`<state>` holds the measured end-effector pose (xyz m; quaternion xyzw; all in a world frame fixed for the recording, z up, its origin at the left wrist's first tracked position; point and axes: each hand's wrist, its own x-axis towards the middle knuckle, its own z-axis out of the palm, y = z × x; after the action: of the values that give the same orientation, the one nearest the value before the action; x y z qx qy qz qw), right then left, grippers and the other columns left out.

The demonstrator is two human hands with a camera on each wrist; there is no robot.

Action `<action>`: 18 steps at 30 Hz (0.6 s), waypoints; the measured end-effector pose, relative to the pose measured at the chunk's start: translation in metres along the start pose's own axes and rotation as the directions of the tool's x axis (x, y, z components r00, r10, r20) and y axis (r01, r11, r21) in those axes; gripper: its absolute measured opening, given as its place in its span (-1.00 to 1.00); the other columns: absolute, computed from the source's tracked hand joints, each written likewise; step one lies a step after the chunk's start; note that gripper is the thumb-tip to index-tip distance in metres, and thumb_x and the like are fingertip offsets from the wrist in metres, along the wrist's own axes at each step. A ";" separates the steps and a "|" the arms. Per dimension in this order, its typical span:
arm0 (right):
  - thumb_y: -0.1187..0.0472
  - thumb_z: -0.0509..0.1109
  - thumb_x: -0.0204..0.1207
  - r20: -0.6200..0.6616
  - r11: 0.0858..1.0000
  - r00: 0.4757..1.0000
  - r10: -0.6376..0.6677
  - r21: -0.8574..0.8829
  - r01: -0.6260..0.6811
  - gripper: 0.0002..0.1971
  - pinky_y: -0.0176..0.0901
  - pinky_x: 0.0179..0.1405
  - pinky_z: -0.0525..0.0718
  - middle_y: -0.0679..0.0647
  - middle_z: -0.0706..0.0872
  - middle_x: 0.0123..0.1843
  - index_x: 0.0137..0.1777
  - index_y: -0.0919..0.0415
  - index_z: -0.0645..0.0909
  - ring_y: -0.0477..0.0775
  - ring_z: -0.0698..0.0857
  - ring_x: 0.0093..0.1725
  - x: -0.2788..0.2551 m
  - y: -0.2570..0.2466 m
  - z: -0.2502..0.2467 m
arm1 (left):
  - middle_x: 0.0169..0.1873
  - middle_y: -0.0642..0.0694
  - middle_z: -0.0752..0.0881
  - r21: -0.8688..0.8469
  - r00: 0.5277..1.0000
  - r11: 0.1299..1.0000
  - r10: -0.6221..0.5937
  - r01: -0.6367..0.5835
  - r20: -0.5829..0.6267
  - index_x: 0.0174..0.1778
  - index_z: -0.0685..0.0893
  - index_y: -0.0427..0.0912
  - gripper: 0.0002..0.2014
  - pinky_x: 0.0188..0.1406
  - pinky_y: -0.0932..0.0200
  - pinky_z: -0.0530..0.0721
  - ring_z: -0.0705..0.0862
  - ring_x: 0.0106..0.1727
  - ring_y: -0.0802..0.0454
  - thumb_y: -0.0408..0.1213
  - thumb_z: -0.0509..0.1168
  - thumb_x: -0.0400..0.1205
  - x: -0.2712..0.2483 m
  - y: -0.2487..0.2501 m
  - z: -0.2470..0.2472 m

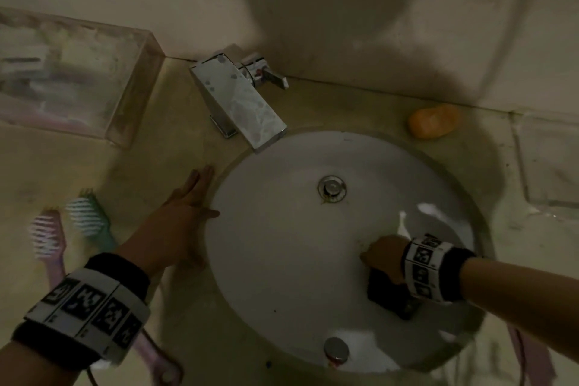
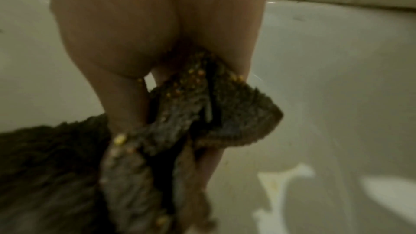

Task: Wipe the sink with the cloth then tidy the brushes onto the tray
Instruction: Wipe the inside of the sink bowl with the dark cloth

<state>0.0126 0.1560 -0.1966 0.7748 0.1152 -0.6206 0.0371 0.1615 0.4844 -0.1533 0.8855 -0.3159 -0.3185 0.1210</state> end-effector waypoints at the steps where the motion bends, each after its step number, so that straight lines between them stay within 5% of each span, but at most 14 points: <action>1: 0.19 0.19 0.68 -0.021 1.000 1.000 0.004 0.005 -0.004 -0.38 -0.01 0.65 0.06 0.19 0.14 0.70 0.68 0.23 0.05 0.20 0.15 0.68 0.004 -0.001 -0.005 | 0.55 0.02 -0.29 -0.002 1.000 1.000 -0.002 0.002 0.003 0.30 0.67 -0.20 -0.17 0.69 -0.08 0.04 -0.28 0.65 -0.01 -0.14 0.73 0.08 0.000 0.000 0.000; 8: 0.14 0.10 0.72 -0.160 1.000 0.987 0.021 0.017 -0.018 -0.47 0.00 0.67 0.09 0.18 0.16 0.69 0.66 0.21 0.13 0.20 0.18 0.67 0.031 0.000 -0.035 | 0.59 -0.08 -0.20 -0.037 0.999 0.999 0.023 -0.024 -0.024 0.25 0.71 -0.22 -0.11 0.66 -0.28 0.11 -0.21 0.65 -0.08 0.02 0.69 -0.04 -0.001 0.000 0.000; 12: 0.19 0.13 0.71 -0.230 0.993 0.969 0.087 0.101 -0.065 -0.46 -0.02 0.61 0.20 0.23 0.24 0.66 0.65 0.26 0.14 0.22 0.26 0.63 0.027 -0.001 -0.052 | 0.61 -0.11 -0.19 -0.019 0.999 1.000 0.019 -0.019 -0.030 0.25 0.71 -0.21 -0.16 0.68 -0.16 0.04 -0.23 0.65 -0.06 -0.11 0.74 0.00 0.001 -0.004 0.003; 15: 0.28 0.15 0.68 -0.405 0.976 0.894 0.191 0.173 -0.131 -0.59 0.03 0.37 0.50 0.30 0.53 0.45 0.51 0.31 0.38 0.29 0.54 0.42 0.028 -0.003 -0.068 | 0.58 -0.06 -0.22 -0.005 0.999 1.000 0.021 -0.021 -0.030 0.26 0.71 -0.22 -0.17 0.68 -0.15 0.03 -0.24 0.65 -0.05 -0.14 0.74 0.02 0.001 -0.004 0.003; 18: 0.24 0.14 0.69 -0.507 0.962 0.826 0.244 0.234 -0.141 -0.59 0.01 0.35 0.52 0.30 0.54 0.43 0.51 0.32 0.36 0.28 0.56 0.39 0.026 -0.006 -0.083 | 0.56 -0.01 -0.24 -0.011 0.999 1.000 0.016 -0.016 -0.028 0.25 0.71 -0.22 -0.18 0.70 -0.16 0.04 -0.24 0.65 -0.02 -0.17 0.74 0.03 -0.001 -0.001 0.001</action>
<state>0.0952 0.1818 -0.2024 0.9237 -0.0168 -0.3827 -0.0064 0.1607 0.4862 -0.1537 0.8866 -0.3193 -0.3071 0.1329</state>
